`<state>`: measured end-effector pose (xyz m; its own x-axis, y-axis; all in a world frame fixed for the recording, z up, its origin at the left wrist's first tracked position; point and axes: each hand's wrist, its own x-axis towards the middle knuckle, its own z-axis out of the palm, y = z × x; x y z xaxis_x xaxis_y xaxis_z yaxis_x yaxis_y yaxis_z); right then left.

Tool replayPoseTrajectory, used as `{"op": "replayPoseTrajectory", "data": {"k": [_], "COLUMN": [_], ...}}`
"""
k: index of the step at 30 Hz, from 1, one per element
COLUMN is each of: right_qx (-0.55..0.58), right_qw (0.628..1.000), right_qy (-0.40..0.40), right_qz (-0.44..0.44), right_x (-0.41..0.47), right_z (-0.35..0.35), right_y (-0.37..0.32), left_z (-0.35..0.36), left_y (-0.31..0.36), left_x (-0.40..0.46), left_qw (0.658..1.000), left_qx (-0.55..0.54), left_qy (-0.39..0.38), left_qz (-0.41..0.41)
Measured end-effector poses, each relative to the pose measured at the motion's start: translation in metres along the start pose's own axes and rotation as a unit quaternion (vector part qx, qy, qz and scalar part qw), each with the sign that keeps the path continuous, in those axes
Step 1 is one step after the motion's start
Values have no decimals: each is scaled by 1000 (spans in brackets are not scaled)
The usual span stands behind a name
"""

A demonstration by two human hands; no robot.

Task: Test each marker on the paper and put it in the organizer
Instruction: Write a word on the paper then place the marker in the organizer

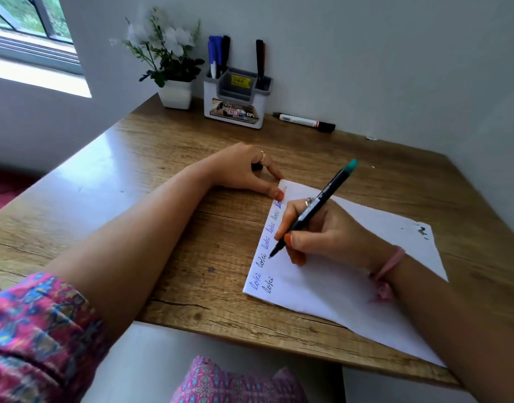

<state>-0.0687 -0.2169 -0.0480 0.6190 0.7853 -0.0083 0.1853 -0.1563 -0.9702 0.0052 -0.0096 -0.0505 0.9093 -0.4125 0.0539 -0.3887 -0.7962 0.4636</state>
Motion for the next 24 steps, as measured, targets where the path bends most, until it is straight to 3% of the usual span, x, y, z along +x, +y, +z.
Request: {"op": "replayPoseTrajectory", "data": {"k": [4,24], "right_qx": [5,-90], "right_qw": [999,995], "right_qy": [35,-12], "right_qz": [-24,-45], "right_x": [-2,-6], "right_z": [3,5], "right_y": [13,17], "left_z": [2,1], "left_y": [-3,-2], "left_x": [1,-1], "left_qw": [1000,1000], "left_qx": [-12,-20], "left_qy": [2,14], "left_qz": [0,-1]}}
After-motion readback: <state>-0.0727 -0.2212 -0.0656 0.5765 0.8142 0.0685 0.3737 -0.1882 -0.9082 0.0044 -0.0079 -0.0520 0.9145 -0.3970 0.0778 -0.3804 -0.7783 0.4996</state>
